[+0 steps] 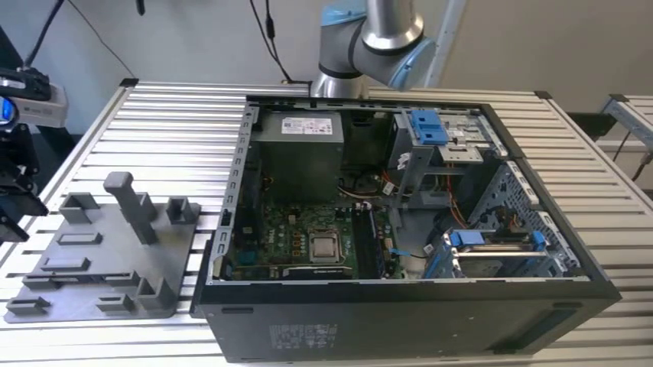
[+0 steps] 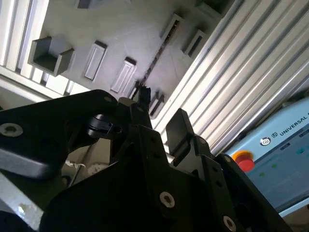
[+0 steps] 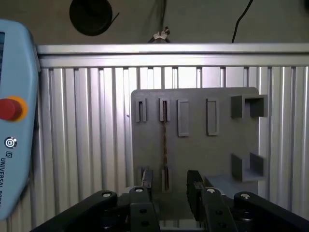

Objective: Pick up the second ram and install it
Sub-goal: 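Pick up the second ram and move it above second insertion slot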

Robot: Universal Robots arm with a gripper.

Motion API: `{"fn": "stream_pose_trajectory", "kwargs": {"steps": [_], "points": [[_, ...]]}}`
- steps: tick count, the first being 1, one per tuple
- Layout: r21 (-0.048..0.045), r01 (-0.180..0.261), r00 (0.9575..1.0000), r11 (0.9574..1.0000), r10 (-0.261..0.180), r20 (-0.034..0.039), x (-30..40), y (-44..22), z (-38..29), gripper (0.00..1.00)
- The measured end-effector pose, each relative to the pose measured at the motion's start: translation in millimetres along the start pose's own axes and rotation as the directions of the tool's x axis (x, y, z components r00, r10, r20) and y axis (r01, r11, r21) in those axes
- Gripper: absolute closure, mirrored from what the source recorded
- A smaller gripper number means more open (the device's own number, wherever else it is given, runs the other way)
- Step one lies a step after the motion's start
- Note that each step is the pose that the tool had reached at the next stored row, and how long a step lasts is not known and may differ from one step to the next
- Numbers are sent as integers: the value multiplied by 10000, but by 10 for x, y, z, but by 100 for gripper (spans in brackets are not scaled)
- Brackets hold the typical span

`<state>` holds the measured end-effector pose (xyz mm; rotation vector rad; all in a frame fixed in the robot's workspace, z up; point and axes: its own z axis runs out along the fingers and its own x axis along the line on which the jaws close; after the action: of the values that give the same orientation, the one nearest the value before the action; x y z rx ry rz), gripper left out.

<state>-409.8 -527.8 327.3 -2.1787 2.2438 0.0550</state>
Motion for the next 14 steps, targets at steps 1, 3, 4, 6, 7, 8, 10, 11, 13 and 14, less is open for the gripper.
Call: {"fn": "stream_pose_trajectory", "kwargs": {"steps": [1, 3, 4, 6, 7, 8, 10, 11, 13, 14], "points": [[0, 14, 10000, 10000, -14, 0, 0, 0, 17, 58], [-1, 41, 10000, 10000, -41, 0, -3, 0, 51, 58], [-2, 57, 10000, 10000, -57, -1, -5, -1, 68, 58], [-4, 87, 10000, 10000, -87, -2, -9, -1, 102, 58], [-3, 102, 9999, 9999, -102, -1, -11, -1, 121, 58], [-3, 118, 9999, 9999, -118, -1, -12, -2, 139, 58], [-4, 157, 9999, 9999, -157, -1, -14, -2, 173, 58], [-6, 179, 9998, 9998, -179, -2, -15, -2, 189, 58], [-8, 242, 9997, 9997, -242, -4, -15, -2, 220, 58], [-9, 290, 9996, 9996, -290, -4, -14, -2, 234, 58]]}}
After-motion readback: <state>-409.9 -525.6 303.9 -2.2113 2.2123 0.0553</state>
